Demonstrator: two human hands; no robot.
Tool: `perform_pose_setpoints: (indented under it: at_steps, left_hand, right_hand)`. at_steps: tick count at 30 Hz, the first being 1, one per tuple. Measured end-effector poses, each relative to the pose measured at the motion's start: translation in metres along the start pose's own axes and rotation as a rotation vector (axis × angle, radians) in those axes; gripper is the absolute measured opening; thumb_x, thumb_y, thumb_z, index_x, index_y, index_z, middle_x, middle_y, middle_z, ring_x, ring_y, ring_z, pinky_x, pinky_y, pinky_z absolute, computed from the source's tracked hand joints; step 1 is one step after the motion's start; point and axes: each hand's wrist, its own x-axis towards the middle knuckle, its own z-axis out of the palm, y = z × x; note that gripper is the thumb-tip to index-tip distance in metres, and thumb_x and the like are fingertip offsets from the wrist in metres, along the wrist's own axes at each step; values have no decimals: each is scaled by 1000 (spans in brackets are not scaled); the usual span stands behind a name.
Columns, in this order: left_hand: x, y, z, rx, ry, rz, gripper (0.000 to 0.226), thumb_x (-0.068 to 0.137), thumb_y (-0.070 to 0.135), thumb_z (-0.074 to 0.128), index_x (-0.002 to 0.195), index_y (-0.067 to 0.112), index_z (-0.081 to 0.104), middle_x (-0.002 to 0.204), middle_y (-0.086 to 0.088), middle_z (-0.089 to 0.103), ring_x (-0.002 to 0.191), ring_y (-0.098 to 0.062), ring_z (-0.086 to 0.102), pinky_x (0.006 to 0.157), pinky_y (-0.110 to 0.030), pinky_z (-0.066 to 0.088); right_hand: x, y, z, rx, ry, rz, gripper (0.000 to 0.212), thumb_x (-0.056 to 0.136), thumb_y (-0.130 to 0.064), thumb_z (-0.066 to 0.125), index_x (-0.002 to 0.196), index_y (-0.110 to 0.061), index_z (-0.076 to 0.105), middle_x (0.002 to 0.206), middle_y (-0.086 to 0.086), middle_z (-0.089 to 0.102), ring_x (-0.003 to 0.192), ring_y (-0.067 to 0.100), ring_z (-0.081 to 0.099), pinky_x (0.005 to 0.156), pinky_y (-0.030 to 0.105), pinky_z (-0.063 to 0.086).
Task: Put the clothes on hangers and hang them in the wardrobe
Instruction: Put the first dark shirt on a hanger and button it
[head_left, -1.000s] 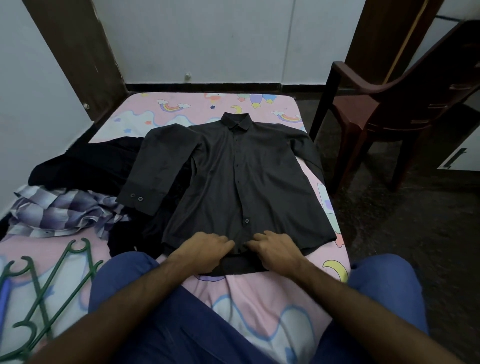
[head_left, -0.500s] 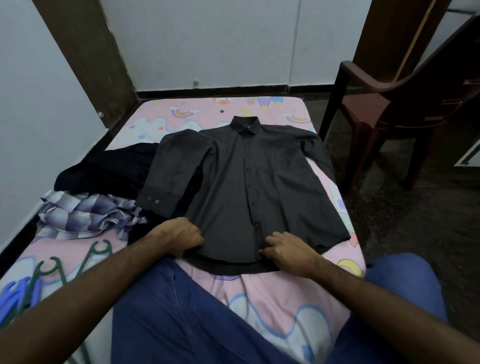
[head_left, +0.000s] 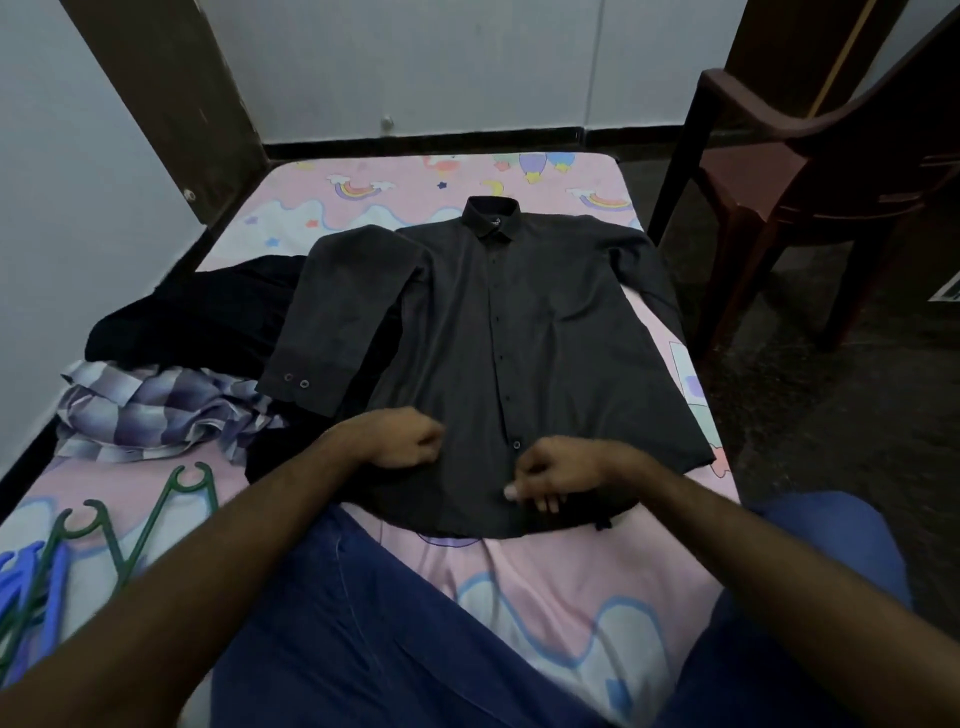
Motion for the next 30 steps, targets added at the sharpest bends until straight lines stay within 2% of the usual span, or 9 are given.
perform_pose_setpoints:
  at_steps: [3,6,8,11,13,16,21,26,30]
  left_hand:
    - [34,7,5,-337,307,46,17,95,5,54,107,10,65,103,2,67,96,-14,64,84,-23,46]
    - [68,22,12,-602,469,-19,30,98,2,51,126,10,56,115,0,63,105,-11,61,90,-19,47]
    - [86,27,20,-750,513,-84,36,98,1,50,132,11,50,121,-3,61,107,-13,61,91,-22,48]
    - [105,25,36,-821,621,-130,36,94,0,56,129,10,53,120,-5,61,102,-11,62,93,-23,50]
    - [113,23,44,-802,694,-137,35,89,2,66,121,11,57,114,-6,60,92,-7,62,89,-21,51]
    - [122,23,49,-764,739,-123,34,80,4,79,111,10,64,104,-2,56,82,-2,57,79,-7,45]
    - [129,28,45,-639,716,-80,16,83,17,78,96,22,71,92,10,54,77,0,56,73,-14,47]
    - [131,38,35,-552,705,-222,7,86,32,74,90,31,68,88,15,61,80,2,57,67,-20,41]
    - [136,36,29,-877,610,-303,10,83,21,78,81,27,70,76,8,69,58,2,60,50,-18,43]
  right_hand:
    - [29,0,-19,31,396,20,14,92,-29,74,90,-18,66,87,0,72,82,17,70,82,36,58]
    - [59,-4,-22,38,691,153,38,84,-39,77,105,-15,57,106,4,67,98,24,66,84,38,56]
    - [75,-4,-17,-50,721,262,52,84,-45,74,115,-10,50,116,11,64,105,30,65,85,41,55]
    - [86,4,-15,-95,788,298,38,87,-35,66,111,-10,50,112,14,67,101,35,66,80,39,53]
    - [83,15,-19,62,842,302,24,86,-30,64,102,-12,56,101,13,70,94,34,67,77,36,53]
    - [76,37,-22,311,887,290,5,87,-22,65,88,-17,63,81,3,72,77,21,70,72,32,54]
    - [72,46,-26,585,850,227,11,90,-14,73,83,-14,64,76,3,72,60,14,73,57,19,52]
    - [75,50,-26,735,850,210,20,86,-9,78,77,-12,61,56,-9,64,55,9,68,70,41,64]
    - [79,49,-23,735,883,227,21,84,-13,78,74,-14,60,57,-8,65,57,10,69,75,48,63]
